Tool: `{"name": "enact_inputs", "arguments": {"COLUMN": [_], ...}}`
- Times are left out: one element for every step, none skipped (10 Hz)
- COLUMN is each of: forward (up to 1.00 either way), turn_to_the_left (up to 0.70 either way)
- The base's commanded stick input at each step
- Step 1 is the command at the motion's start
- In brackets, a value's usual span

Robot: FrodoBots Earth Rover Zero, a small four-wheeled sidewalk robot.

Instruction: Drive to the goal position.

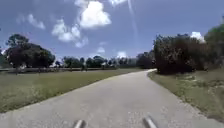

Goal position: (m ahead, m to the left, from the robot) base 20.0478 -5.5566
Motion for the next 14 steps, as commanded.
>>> {"name": "enact_inputs", "arguments": {"forward": [0.5,0.5,0.5,0.5,0.5,0.5,0.5,0.5,0.5,0.5,0.5,0.5,0.5,0.5], "turn_to_the_left": [0.0,0.0,0.0,0.0,0.0,0.0,0.0,0.0,0.0,-0.01,-0.24,-0.49,-0.5,-0.5]}}
